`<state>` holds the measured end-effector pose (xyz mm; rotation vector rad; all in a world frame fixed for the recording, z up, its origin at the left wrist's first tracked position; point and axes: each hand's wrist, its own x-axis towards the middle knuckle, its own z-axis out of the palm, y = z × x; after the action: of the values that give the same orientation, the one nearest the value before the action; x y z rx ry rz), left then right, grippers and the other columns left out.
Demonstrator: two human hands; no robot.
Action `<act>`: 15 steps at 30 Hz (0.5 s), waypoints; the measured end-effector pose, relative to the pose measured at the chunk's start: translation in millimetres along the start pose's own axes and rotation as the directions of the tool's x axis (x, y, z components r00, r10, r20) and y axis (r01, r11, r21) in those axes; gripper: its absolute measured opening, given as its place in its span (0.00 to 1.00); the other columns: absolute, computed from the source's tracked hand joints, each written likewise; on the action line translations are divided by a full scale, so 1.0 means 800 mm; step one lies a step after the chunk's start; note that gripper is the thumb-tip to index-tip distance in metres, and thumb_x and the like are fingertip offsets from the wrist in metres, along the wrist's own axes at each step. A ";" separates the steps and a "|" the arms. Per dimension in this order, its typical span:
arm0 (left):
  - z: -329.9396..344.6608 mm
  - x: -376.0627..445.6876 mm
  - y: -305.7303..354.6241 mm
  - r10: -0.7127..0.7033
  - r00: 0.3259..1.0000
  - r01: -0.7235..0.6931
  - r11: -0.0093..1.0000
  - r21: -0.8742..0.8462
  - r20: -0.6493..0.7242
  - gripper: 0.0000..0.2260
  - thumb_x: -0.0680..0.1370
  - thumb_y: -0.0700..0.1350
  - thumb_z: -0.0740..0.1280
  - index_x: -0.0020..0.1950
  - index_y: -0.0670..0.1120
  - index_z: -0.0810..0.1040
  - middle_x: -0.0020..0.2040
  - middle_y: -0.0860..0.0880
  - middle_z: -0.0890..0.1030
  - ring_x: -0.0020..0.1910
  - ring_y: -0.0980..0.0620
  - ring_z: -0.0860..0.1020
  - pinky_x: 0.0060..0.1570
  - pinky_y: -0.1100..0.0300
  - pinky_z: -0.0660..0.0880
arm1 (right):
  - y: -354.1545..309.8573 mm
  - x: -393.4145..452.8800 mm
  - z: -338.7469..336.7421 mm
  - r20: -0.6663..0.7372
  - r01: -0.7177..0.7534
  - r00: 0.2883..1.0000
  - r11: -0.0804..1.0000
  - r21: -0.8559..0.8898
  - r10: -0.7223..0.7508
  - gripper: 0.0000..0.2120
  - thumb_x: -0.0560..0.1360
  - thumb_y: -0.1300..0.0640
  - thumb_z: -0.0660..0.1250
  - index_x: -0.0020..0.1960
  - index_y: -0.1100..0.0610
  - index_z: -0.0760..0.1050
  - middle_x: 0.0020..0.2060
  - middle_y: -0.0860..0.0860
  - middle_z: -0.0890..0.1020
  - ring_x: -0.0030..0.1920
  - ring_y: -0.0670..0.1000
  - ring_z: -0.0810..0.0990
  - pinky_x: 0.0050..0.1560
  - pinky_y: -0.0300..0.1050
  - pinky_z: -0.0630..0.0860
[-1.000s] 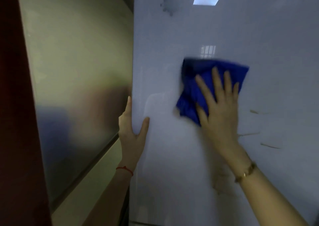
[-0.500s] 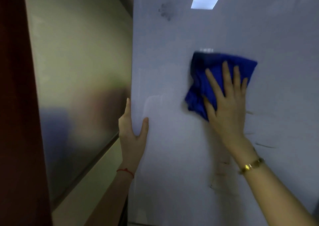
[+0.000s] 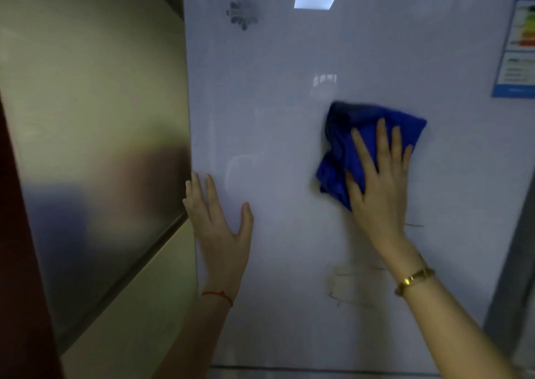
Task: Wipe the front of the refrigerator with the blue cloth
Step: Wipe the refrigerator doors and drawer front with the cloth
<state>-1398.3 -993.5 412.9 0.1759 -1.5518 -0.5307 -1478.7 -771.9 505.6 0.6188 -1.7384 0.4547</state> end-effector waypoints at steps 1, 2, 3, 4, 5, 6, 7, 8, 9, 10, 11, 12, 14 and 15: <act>0.005 -0.002 0.002 0.029 1.000 -0.029 0.999 0.018 -0.003 0.31 0.80 0.47 0.66 0.79 0.38 0.58 0.80 0.40 0.56 0.81 0.42 0.53 0.80 0.41 0.52 | -0.004 0.015 -0.002 -0.022 -0.012 1.000 1.000 0.016 0.013 0.26 0.79 0.51 0.58 0.76 0.50 0.57 0.77 0.55 0.52 0.77 0.59 0.47 0.77 0.55 0.40; 0.011 -0.004 0.003 0.058 0.998 -0.058 0.998 0.028 -0.001 0.30 0.80 0.46 0.66 0.78 0.38 0.59 0.80 0.40 0.57 0.81 0.42 0.53 0.80 0.42 0.50 | -0.008 0.017 0.000 -0.026 0.008 1.000 1.000 0.012 -0.008 0.26 0.80 0.50 0.57 0.76 0.51 0.57 0.77 0.55 0.52 0.77 0.58 0.47 0.77 0.55 0.40; 0.015 -0.006 0.003 0.079 0.997 -0.079 0.996 0.036 -0.003 0.30 0.80 0.46 0.66 0.78 0.38 0.59 0.80 0.40 0.58 0.81 0.42 0.53 0.80 0.43 0.49 | -0.010 0.006 0.004 -0.008 0.052 0.999 0.999 -0.003 -0.052 0.26 0.80 0.49 0.56 0.76 0.51 0.57 0.77 0.54 0.52 0.77 0.58 0.48 0.77 0.55 0.40; 0.019 -0.007 0.004 0.084 0.996 -0.084 0.996 0.041 -0.012 0.30 0.80 0.46 0.65 0.78 0.38 0.60 0.80 0.39 0.58 0.81 0.41 0.54 0.81 0.44 0.49 | -0.009 -0.017 0.011 0.033 0.109 0.994 0.994 -0.019 -0.108 0.26 0.79 0.49 0.57 0.76 0.50 0.57 0.77 0.54 0.52 0.78 0.57 0.48 0.77 0.55 0.40; 0.021 -0.007 0.004 0.078 0.997 -0.076 0.996 0.047 -0.025 0.29 0.80 0.46 0.65 0.78 0.38 0.60 0.80 0.40 0.58 0.81 0.41 0.54 0.80 0.44 0.49 | -0.004 -0.047 0.018 0.080 0.164 0.984 0.986 -0.033 -0.161 0.27 0.78 0.48 0.58 0.76 0.49 0.57 0.77 0.54 0.53 0.78 0.57 0.47 0.77 0.54 0.41; 0.023 -0.007 0.003 0.069 0.997 -0.067 0.996 0.053 -0.034 0.29 0.80 0.47 0.65 0.78 0.38 0.60 0.80 0.40 0.58 0.81 0.41 0.54 0.80 0.44 0.49 | 0.003 -0.077 0.021 0.128 0.219 0.969 0.975 -0.047 -0.211 0.29 0.77 0.48 0.59 0.76 0.48 0.56 0.77 0.53 0.54 0.78 0.56 0.47 0.77 0.54 0.41; 0.025 -0.007 0.003 0.065 0.997 -0.063 0.996 0.060 -0.040 0.29 0.80 0.47 0.64 0.78 0.38 0.60 0.80 0.40 0.58 0.81 0.42 0.54 0.80 0.43 0.49 | 0.014 -0.101 0.019 0.174 0.267 0.952 0.961 -0.067 -0.253 0.30 0.76 0.49 0.59 0.76 0.48 0.55 0.77 0.53 0.55 0.78 0.55 0.47 0.77 0.53 0.41; 0.025 -0.008 0.003 0.068 0.997 -0.065 0.996 0.067 -0.043 0.29 0.81 0.47 0.64 0.78 0.38 0.60 0.80 0.40 0.58 0.81 0.41 0.54 0.80 0.43 0.49 | 0.028 -0.111 0.013 0.203 0.304 0.938 0.949 -0.087 -0.282 0.31 0.75 0.50 0.60 0.76 0.48 0.54 0.76 0.54 0.56 0.77 0.55 0.48 0.77 0.53 0.42; 0.026 -0.008 0.002 0.074 0.996 -0.071 0.995 0.076 -0.049 0.29 0.81 0.47 0.64 0.78 0.38 0.60 0.80 0.40 0.58 0.81 0.41 0.54 0.80 0.42 0.50 | 0.041 -0.104 0.008 0.204 0.321 0.933 0.942 -0.099 -0.297 0.32 0.74 0.52 0.60 0.76 0.49 0.54 0.76 0.55 0.56 0.77 0.57 0.50 0.77 0.53 0.42; 0.027 -0.007 0.001 0.080 0.995 -0.076 0.993 0.085 -0.054 0.29 0.81 0.48 0.64 0.78 0.38 0.60 0.80 0.39 0.59 0.81 0.41 0.54 0.80 0.41 0.50 | 0.049 -0.085 0.002 0.173 0.297 0.945 0.950 -0.102 -0.277 0.31 0.74 0.52 0.60 0.76 0.49 0.55 0.76 0.56 0.57 0.77 0.58 0.51 0.77 0.53 0.42; 0.028 -0.007 0.000 0.084 0.995 -0.078 0.993 0.094 -0.061 0.29 0.81 0.47 0.64 0.78 0.38 0.60 0.80 0.39 0.59 0.81 0.40 0.55 0.80 0.41 0.50 | 0.052 -0.057 -0.004 0.114 0.230 0.969 0.969 -0.088 -0.220 0.30 0.76 0.52 0.60 0.76 0.50 0.56 0.76 0.57 0.56 0.77 0.59 0.51 0.77 0.53 0.42; 0.029 -0.007 0.000 0.085 0.994 -0.078 0.992 0.100 -0.069 0.29 0.80 0.47 0.64 0.78 0.38 0.61 0.79 0.39 0.59 0.80 0.40 0.55 0.80 0.41 0.51 | 0.052 -0.025 -0.009 0.042 0.147 0.989 0.988 -0.052 -0.145 0.27 0.78 0.52 0.59 0.75 0.51 0.58 0.76 0.58 0.56 0.77 0.59 0.51 0.77 0.54 0.42; 0.031 -0.008 0.000 0.084 0.993 -0.075 0.991 0.108 -0.080 0.29 0.80 0.47 0.64 0.78 0.38 0.61 0.79 0.39 0.59 0.80 0.40 0.55 0.80 0.42 0.50 | 0.041 0.021 -0.014 -0.043 0.034 0.999 0.999 0.014 -0.033 0.25 0.80 0.50 0.56 0.76 0.52 0.58 0.77 0.57 0.54 0.77 0.58 0.49 0.77 0.55 0.42; 0.031 -0.008 -0.001 0.086 0.993 -0.077 0.991 0.110 -0.078 0.29 0.80 0.47 0.63 0.78 0.38 0.61 0.79 0.39 0.59 0.80 0.40 0.55 0.80 0.42 0.50 | 0.033 0.022 -0.011 -0.049 0.026 0.998 0.999 0.023 -0.025 0.25 0.80 0.49 0.56 0.76 0.52 0.58 0.77 0.57 0.54 0.77 0.58 0.49 0.77 0.55 0.42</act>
<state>-1422.2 -985.7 407.4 0.2128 -1.5007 -0.3723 -1491.6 -748.7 525.2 0.6409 -1.6795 0.4694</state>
